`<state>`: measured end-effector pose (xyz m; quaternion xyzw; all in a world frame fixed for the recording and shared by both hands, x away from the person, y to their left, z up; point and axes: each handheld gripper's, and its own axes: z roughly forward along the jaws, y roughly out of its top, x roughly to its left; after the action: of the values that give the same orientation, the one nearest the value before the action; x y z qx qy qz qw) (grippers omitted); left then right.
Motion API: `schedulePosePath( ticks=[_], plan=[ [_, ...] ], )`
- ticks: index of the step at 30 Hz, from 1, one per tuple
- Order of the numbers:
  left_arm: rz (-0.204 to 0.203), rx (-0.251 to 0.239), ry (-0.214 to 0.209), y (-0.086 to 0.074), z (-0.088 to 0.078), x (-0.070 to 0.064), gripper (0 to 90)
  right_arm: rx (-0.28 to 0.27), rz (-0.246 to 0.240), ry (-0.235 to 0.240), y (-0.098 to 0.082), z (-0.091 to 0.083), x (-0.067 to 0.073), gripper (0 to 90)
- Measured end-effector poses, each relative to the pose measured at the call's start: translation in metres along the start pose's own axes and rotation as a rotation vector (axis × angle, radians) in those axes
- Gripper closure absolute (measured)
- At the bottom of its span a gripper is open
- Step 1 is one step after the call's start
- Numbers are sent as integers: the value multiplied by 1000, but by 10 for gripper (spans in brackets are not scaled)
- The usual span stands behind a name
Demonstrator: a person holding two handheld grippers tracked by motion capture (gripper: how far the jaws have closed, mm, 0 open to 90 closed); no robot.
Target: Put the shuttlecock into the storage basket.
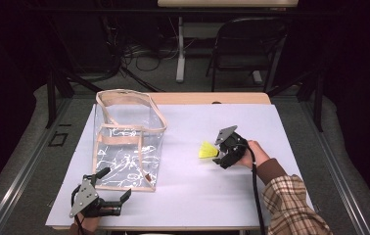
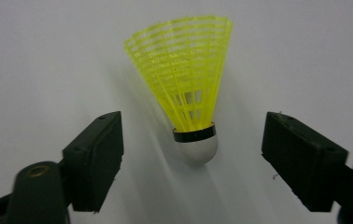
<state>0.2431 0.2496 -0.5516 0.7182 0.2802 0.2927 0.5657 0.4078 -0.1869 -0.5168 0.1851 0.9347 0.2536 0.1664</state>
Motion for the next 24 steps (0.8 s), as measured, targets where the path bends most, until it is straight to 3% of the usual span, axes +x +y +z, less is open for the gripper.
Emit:
schedulePosePath(
  ticks=[8, 24],
  plan=[
    [-1, 0, 0, 0, 0, 0, 0, 30, -26, 2, 5, 5, -3, 363],
    [-2, -3, -1, 0, 0, 0, 0, 100, -30, 31, 7, 22, -6, 502]
  ],
)
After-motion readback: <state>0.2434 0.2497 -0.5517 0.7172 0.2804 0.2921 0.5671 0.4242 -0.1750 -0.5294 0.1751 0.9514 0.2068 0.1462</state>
